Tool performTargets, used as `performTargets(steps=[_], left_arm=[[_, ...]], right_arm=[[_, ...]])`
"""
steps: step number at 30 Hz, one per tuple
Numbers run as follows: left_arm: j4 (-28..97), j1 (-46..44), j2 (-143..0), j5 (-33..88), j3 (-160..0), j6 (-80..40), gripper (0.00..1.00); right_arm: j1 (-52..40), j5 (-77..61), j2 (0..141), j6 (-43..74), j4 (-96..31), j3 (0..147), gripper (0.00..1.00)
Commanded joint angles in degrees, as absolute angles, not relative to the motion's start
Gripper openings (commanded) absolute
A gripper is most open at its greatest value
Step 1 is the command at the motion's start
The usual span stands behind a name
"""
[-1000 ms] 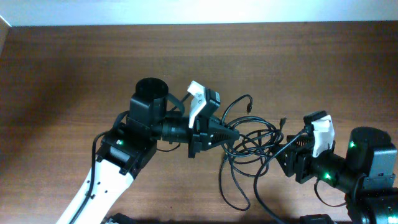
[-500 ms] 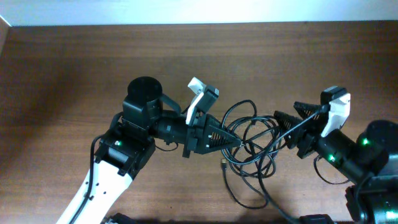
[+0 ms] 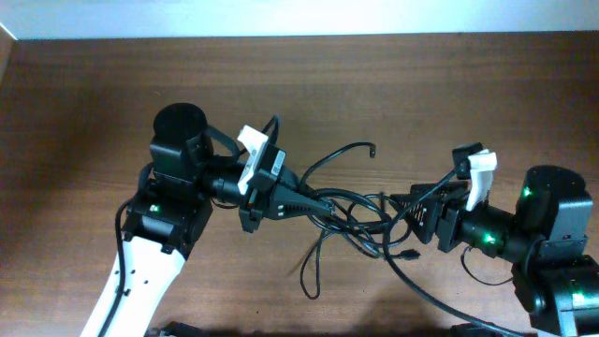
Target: Untangle cables
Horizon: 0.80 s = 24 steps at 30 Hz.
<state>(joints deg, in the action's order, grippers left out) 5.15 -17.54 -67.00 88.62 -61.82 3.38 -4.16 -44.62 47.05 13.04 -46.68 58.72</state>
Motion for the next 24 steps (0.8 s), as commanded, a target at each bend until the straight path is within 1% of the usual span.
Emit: performTargets(steps=[1,2,4,5,7,8,9,11,14,17,18,20,21,22,24], left_arm=[[5.2,-17.3,-66.3,90.0,-62.7,10.0,0.0],[5.2,-17.3,-66.3,90.1,-62.7,11.2,0.0],[5.7,-17.3,-66.3,90.1,-62.7,14.8,0.0],[7.4,-17.3,-66.3,90.0,-62.7,20.0,0.0],[9.8,-17.3,-66.4,88.4,-62.6,20.5,0.0],[12.5,-17.3,-66.8,84.7,-62.6,20.5,0.0],[15.9,-17.3,-67.2,81.2,-62.6,20.8,0.0],[16.4,-17.3,-67.5,81.1,-62.6,23.2,0.0],[16.4,-17.2,-67.5,78.7,-62.6,24.4,0.0],[16.9,-17.1,-67.5,76.7,-62.6,25.9,0.0],[16.9,-17.1,-67.5,76.7,-62.6,25.9,0.0],[16.8,-17.1,-67.5,76.6,-62.6,27.2,0.0],[16.8,-17.1,-67.5,76.6,-62.6,29.5,0.0],[16.8,-17.1,-67.5,76.7,-62.6,33.8,0.0],[15.7,-17.1,-67.5,76.7,-62.6,37.6,0.0]], right_arm=[[-4.1,-52.1,46.8,10.7,-46.9,59.2,0.59],[-4.1,-51.2,46.8,10.8,-47.1,59.2,0.59],[-4.1,-44.7,46.8,14.0,-47.4,59.2,0.59],[-4.1,-40.8,46.8,17.3,-47.2,59.2,0.65],[-4.1,-41.5,46.8,18.3,-46.3,59.2,0.65],[-4.1,-41.5,46.8,20.6,-44.2,59.2,0.66],[-4.1,-41.6,46.8,22.8,-41.7,59.2,0.7],[-4.1,-41.7,46.8,23.0,-40.5,59.2,0.72],[-4.0,-34.2,46.9,23.0,-40.4,59.2,0.75],[-4.0,-28.6,46.9,23.0,-40.5,59.2,0.75],[-4.0,-29.5,46.9,23.0,-40.7,59.2,0.75],[-4.1,-40.0,46.9,22.0,-44.1,59.2,0.75],[-4.1,-46.4,46.9,18.3,-48.0,59.2,0.75],[-4.1,-49.1,46.9,14.8,-54.2,59.2,0.75],[-4.1,-49.1,46.9,11.2,-58.8,59.2,0.75]])
